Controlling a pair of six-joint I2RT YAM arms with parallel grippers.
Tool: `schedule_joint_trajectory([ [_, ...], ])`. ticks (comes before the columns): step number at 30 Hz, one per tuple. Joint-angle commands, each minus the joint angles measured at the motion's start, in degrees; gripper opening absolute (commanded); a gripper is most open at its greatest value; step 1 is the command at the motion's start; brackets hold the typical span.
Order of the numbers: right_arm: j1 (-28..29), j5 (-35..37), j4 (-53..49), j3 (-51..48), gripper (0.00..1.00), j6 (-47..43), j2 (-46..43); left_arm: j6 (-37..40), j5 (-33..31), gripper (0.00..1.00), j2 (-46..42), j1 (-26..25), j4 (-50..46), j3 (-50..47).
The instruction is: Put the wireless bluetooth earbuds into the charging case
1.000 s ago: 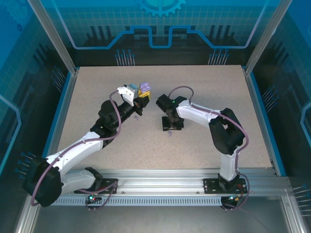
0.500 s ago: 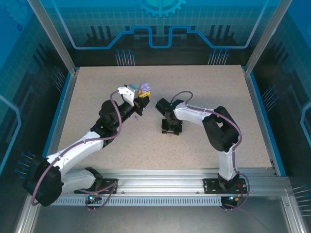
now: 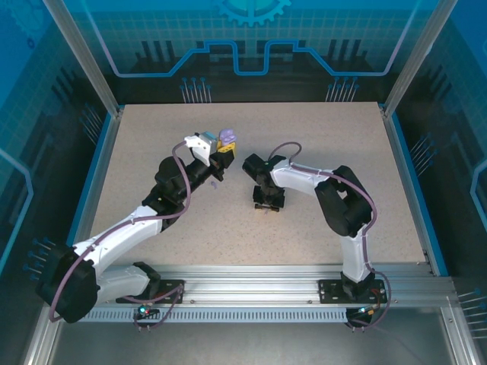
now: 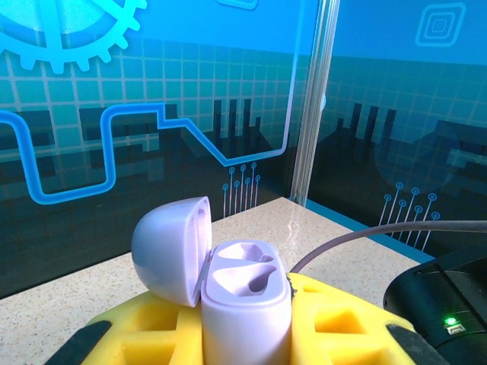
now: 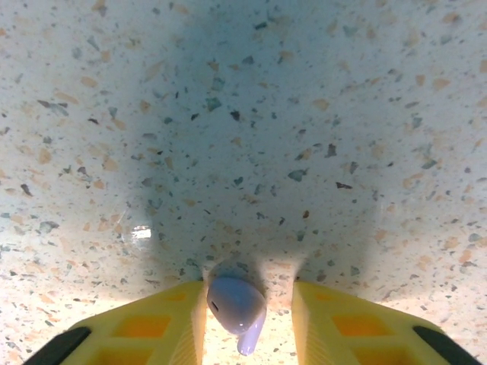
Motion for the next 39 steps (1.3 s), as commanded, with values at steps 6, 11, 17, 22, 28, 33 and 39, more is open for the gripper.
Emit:
schedule_joint_trajectory([
  [6,0.19,1.79,0.61,0.84,0.23,0.43,2.85,-0.89,1.18,0.0,0.37,0.54,2.6,-0.04],
  [11,0.31,2.31,1.84,-0.72,0.15,-0.27,1.17,-0.98,1.34,0.0,0.37,0.54,2.64,-0.04],
  [17,0.4,6.45,3.1,-4.0,0.1,-2.16,-5.38,-0.83,1.98,0.0,0.39,0.59,2.31,-0.13],
  [22,0.18,11.85,3.11,-6.07,0.1,-4.81,-15.33,0.07,3.07,0.0,0.22,0.52,2.51,-0.6],
  [28,-0.92,18.03,2.92,-2.06,0.11,-13.8,-28.21,1.39,8.12,0.0,0.82,0.58,5.63,-1.49],
  [33,-1.45,20.41,6.95,6.11,0.12,-27.51,-36.09,1.92,14.62,0.0,2.57,0.37,6.88,-0.52],
  [39,-1.45,13.41,17.7,8.78,0.11,-40.83,-40.48,2.78,18.98,0.0,6.08,-1.41,9.04,2.54],
])
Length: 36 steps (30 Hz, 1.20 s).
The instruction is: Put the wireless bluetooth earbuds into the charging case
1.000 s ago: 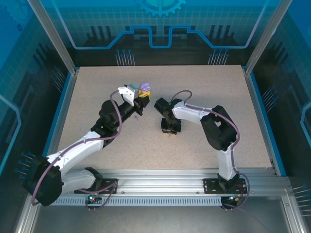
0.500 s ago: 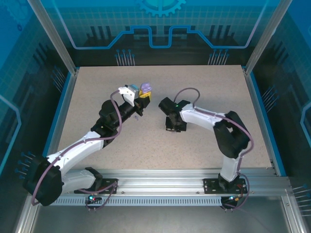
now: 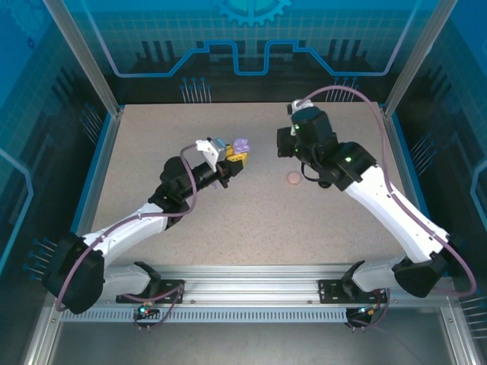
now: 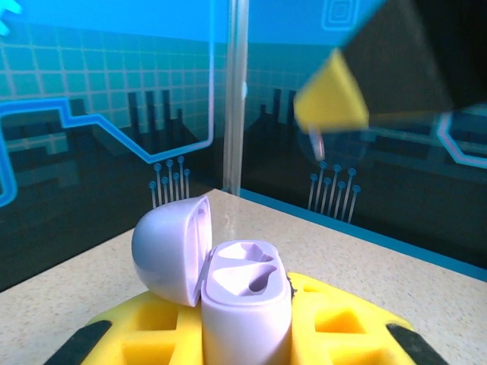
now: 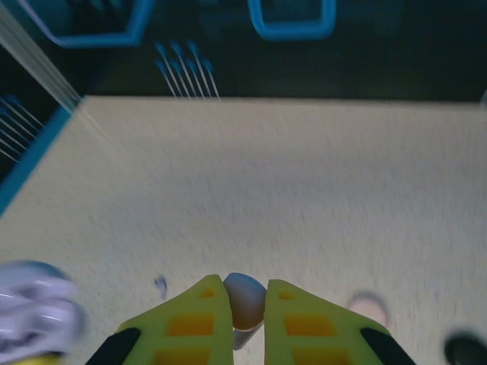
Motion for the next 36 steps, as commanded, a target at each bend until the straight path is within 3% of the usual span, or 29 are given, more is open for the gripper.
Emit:
schedule_joint_trajectory([
  [1,-0.46,-4.59,8.59,-0.76,0.11,-11.67,-1.74,2.31,4.93,0.0,2.07,-1.43,3.82,3.88],
  [7,-1.08,-11.66,18.91,-7.29,0.1,-18.3,-5.8,2.8,6.1,0.0,6.03,-3.33,4.46,8.65],
  [13,-1.69,-15.31,24.05,-12.35,0.1,-18.71,-8.83,2.03,6.05,0.0,7.99,-3.77,6.16,11.18],
  [36,-1.89,-20.31,27.3,-18.54,0.09,-13.31,-11.26,2.45,5.35,0.0,8.63,-3.95,6.28,13.25],
])
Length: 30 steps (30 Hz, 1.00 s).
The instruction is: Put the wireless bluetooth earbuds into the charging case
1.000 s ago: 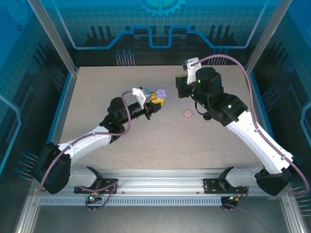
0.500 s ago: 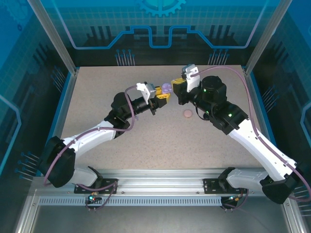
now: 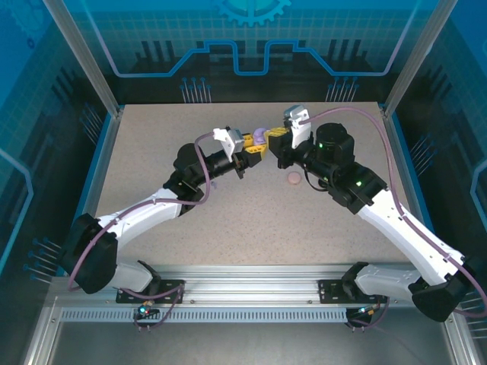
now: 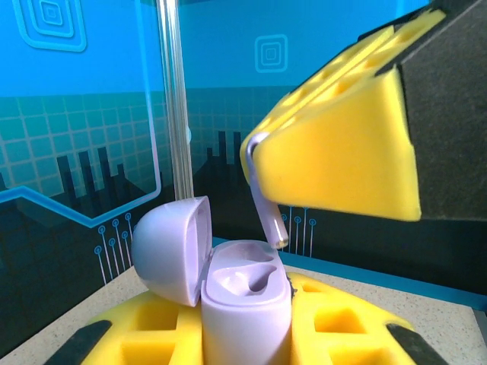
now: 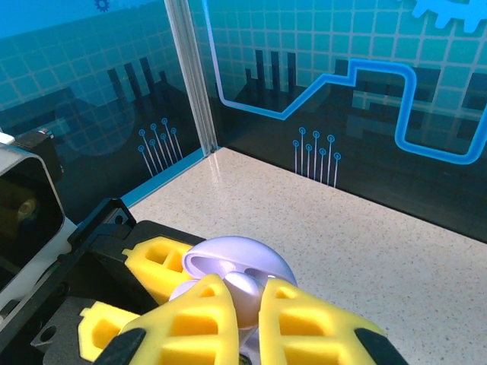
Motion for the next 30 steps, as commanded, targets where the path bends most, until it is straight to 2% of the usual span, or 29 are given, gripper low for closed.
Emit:
schedule_joint_trajectory([
  [1,-0.62,-0.65,2.15,-0.63,0.09,1.05,-0.68,1.18,0.72,0.0,0.15,-0.55,2.37,2.26],
  [24,-1.54,-1.19,2.27,-1.62,0.06,0.44,1.74,1.43,0.39,0.0,-1.01,-0.78,1.95,2.17],
  [27,-1.55,-2.95,2.89,-3.2,0.06,-0.32,0.4,1.75,-1.07,0.0,-1.15,-0.73,1.33,2.23],
  [30,-1.53,-7.9,2.51,-3.78,0.06,-1.41,-0.39,2.11,-2.35,0.0,-1.08,-0.71,0.6,2.43],
])
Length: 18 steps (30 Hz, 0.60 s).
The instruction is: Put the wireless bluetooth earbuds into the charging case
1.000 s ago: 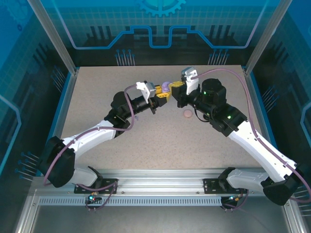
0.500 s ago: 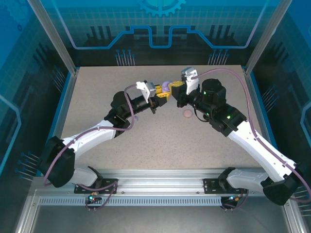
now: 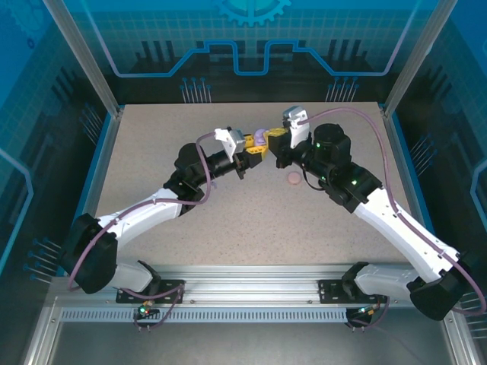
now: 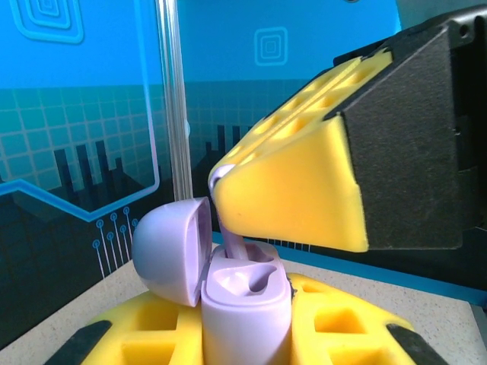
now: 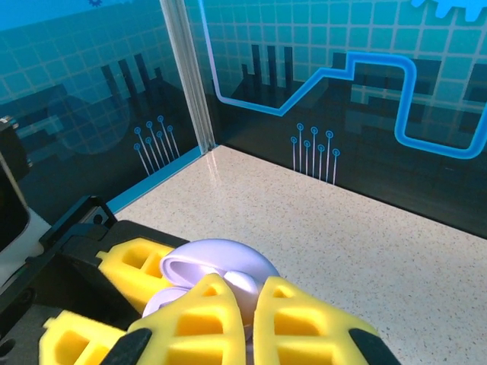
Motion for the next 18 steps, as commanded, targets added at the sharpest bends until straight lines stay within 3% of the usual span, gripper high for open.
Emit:
schedule_joint_trajectory([
  [1,-0.15,-7.38,-1.13,-0.97,0.06,-1.38,-0.88,1.88,-2.13,0.0,-1.04,-0.44,2.23,2.08],
  [13,0.2,-10.71,-3.26,1.52,0.12,-2.64,2.03,1.27,-3.24,0.0,-0.78,-0.41,2.41,1.62],
  [14,0.2,-10.3,-3.37,1.6,0.15,-2.57,2.26,1.22,-3.26,0.0,-0.82,-0.41,2.48,1.62],
  [18,-0.37,-6.87,-2.82,2.02,0.43,-0.08,2.35,1.1,-3.17,0.0,-0.65,-0.43,2.2,1.62],
])
